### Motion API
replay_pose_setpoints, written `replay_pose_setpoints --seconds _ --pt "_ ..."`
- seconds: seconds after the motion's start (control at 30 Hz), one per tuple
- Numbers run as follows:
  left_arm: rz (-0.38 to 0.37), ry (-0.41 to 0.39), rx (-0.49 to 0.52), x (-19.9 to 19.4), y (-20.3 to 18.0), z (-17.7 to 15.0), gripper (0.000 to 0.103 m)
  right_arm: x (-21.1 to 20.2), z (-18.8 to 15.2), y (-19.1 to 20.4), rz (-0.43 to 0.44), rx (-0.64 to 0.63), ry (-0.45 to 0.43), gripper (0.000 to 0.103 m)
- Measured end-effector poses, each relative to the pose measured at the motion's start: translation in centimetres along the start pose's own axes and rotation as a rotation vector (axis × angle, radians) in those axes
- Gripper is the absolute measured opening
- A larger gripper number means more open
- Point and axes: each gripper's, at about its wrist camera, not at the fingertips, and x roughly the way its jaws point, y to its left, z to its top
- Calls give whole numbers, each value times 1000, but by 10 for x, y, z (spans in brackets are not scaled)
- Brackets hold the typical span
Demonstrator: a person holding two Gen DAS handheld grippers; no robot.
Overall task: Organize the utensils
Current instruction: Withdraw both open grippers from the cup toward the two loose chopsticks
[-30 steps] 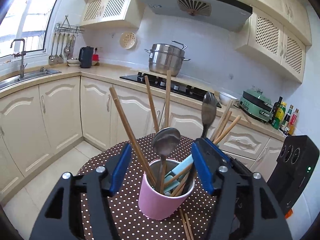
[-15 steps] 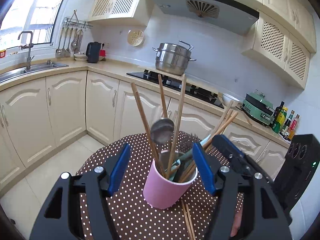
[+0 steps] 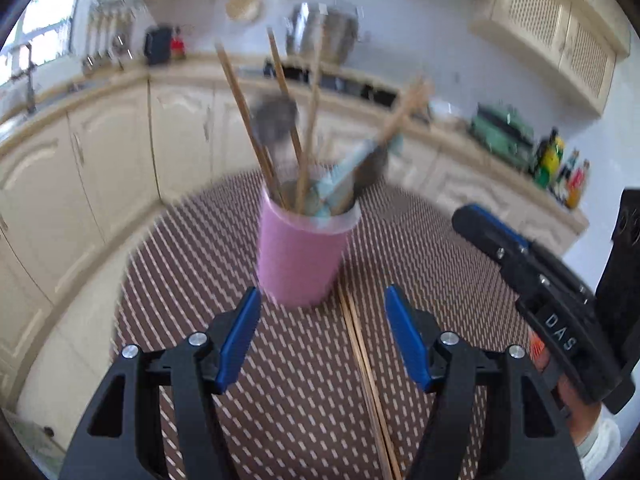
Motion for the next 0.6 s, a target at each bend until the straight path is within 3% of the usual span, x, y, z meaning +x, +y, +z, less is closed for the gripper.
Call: replay_pose_setpoints --seconds 0.13,0.3,0.5,0.6 --pt "4 131 -7 23 -7 -17 64 -3 -22 -11 -22 37 115 48" --pt "-9 303 -35 50 -10 -36 64 -3 -47 -32 -18 135 240 53" --pt "41 382 -50 68 -9 -50 64 -5 -75 -41 0 196 321 60" --pt "61 383 -39 72 -15 -53 64 -9 -83 -42 7 214 329 60"
